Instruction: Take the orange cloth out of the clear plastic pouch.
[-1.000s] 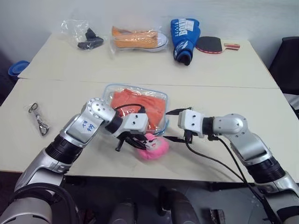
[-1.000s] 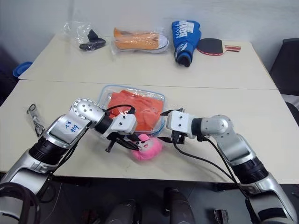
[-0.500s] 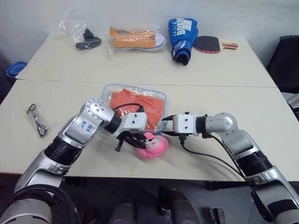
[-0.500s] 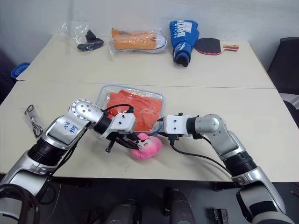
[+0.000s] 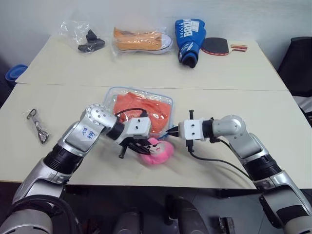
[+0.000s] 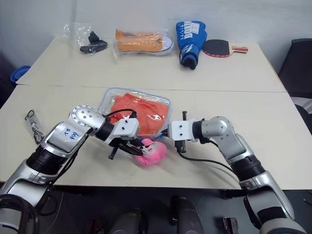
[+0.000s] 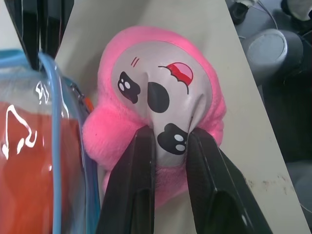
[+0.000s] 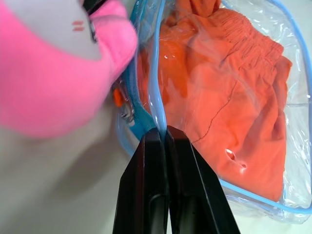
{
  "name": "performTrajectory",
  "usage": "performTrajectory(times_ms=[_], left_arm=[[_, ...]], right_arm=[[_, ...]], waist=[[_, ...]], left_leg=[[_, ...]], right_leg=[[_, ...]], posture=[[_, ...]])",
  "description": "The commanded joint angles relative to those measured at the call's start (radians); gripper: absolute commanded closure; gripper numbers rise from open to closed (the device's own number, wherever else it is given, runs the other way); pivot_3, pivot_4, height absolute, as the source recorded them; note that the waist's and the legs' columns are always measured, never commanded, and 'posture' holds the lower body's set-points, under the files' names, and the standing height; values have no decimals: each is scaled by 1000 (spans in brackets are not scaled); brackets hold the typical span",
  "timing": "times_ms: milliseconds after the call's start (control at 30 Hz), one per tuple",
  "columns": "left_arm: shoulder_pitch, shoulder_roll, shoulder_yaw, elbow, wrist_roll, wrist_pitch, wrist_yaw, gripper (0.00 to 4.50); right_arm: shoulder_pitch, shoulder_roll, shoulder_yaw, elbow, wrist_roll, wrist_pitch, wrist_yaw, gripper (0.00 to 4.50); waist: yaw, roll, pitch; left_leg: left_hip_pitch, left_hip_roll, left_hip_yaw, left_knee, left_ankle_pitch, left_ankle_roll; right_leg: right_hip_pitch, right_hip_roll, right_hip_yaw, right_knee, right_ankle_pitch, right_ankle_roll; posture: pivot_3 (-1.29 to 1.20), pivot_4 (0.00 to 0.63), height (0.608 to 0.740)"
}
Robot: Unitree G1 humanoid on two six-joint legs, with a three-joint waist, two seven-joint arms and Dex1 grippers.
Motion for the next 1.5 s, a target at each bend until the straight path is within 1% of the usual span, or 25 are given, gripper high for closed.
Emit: performTrajectory(times_ms=[33, 133, 267, 333, 400, 467, 567, 667, 733, 800, 867, 967, 1067, 1133, 1233, 1267, 1300, 1500], left_arm=[[44, 62, 79, -66, -25, 18, 12, 3632], [98, 125, 154, -111, -61, 53, 20, 3632], [195, 235, 316, -155, -145, 137, 26, 3632], [244, 291, 407, -141, -180, 169, 26, 3632], [290, 353, 487, -70, -180, 153, 26, 3632], [318, 390, 528, -15, -175, 127, 32, 3632], [318, 397, 542, 3, -190, 117, 42, 3632], [292, 334, 509, -91, -248, 155, 58, 3632], [239, 253, 447, -144, -269, 164, 86, 3632], [176, 170, 381, -160, -268, 166, 114, 3632], [129, 114, 332, -154, -263, 173, 129, 3632], [74, 63, 261, -153, -258, 159, 112, 3632], [43, 36, 209, -153, -269, 150, 75, 3002], [36, 31, 178, -149, -255, 120, 51, 2370], [26, 33, 115, -136, -207, 58, 14, 1473], [23, 35, 101, -131, -198, 45, 3, 1073], [23, 38, 77, -122, -175, 10, -14, 841], [2, -2, -16, -68, -83, -100, -47, 841]], right_arm=[[-13, -62, -40, 0, 4, -67, 38, 4477], [3, -116, -54, 8, 23, -126, 78, 4477], [34, -186, -81, 14, 47, -198, 117, 4477], [53, -217, -100, 13, 67, -225, 138, 4477], [72, -250, -119, 14, 89, -250, 162, 4477], [85, -270, -132, 17, 104, -264, 179, 4477], [89, -264, -141, 13, 125, -239, 181, 4477], [81, -218, -136, -13, 144, -173, 164, 4477], [73, -187, -128, -23, 134, -147, 150, 4477], [71, -168, -126, -32, 125, -123, 144, 4477], [72, -163, -128, -38, 119, -95, 142, 4477], [75, -167, -130, -44, 97, -85, 132, 3848], [80, -168, -134, -45, 81, -89, 119, 2850], [86, -171, -137, -51, 81, -85, 118, 2152], [93, -172, -140, -54, 78, -85, 114, 2139], [94, -172, -140, -53, 76, -86, 113, 2139], [95, -172, -140, -53, 74, -87, 111, 2139], [87, -162, -133, -43, 61, -92, 100, 2139]], waist=[[-1, 0, 0], [-3, 0, 0], [-4, 1, 0], [-7, 1, 1], [-10, 1, 1], [-12, 2, 1], [-11, 2, 1], [-10, 2, 1], [-9, 2, 1], [-5, 2, 1], [-3, 2, 1], [-8, 2, 1], [-14, 2, 1], [-15, 2, 1], [-13, 2, 1], [-12, 2, 1], [-12, 2, 1], [-11, 2, 1]], left_leg=[[0, 0, 0, 0, 0, 0], [0, 0, 0, 0, 0, 0], [0, 0, -1, 0, 0, 0], [0, 0, -1, 0, 0, 0], [0, 1, -1, 0, 0, 0], [1, 1, -1, 0, 0, 0], [1, 1, -1, 0, -1, -1], [1, 0, -1, 0, -1, -1], [0, 1, -1, 0, -1, -1], [0, 0, -1, 0, -1, -1], [0, 0, 0, 1, -1, -1], [1, 0, 1, 0, -1, -2], [1, 0, 1, 0, -1, -2], [1, 1, 1, 0, -1, -2], [1, 1, 1, 0, -1, -2], [1, 0, 1, 0, -1, -2], [1, 0, 1, 0, -1, -2], [1, 0, 1, 1, -1, -2]], right_leg=[[0, 0, 0, 0, 0, 0], [0, 0, 0, 0, 0, 0], [0, 0, 0, -1, 0, 0], [0, 0, 0, -1, 0, 0], [0, 0, -1, -1, 0, 0], [0, 0, -1, -1, 0, -1], [0, -1, -1, -1, 0, -1], [0, -1, -1, -1, 0, -1], [0, -1, -1, 0, 0, -1], [0, -1, -1, 0, 0, -1], [0, -1, -1, 1, 0, 0], [0, -1, -1, 0, 0, 0], [0, 0, -1, 1, 0, -1], [0, 0, 0, 1, 0, -1], [0, 0, 0, 1, 0, -1], [0, 0, 0, 1, 0, -1], [0, 0, 0, 0, 0, -1], [0, 0, 0, 0, 0, -1]], posture=[[0, 150, 740], [0, 150, 740], [0, 150, 740], [0, 150, 740], [0, 150, 740], [0, 150, 740], [0, 150, 740], [0, 150, 740], [0, 150, 740], [0, 150, 740], [0, 150, 740], [0, 150, 740], [0, 150, 740], [0, 150, 740], [0, 150, 740], [0, 150, 740], [0, 150, 740], [0, 150, 740]])
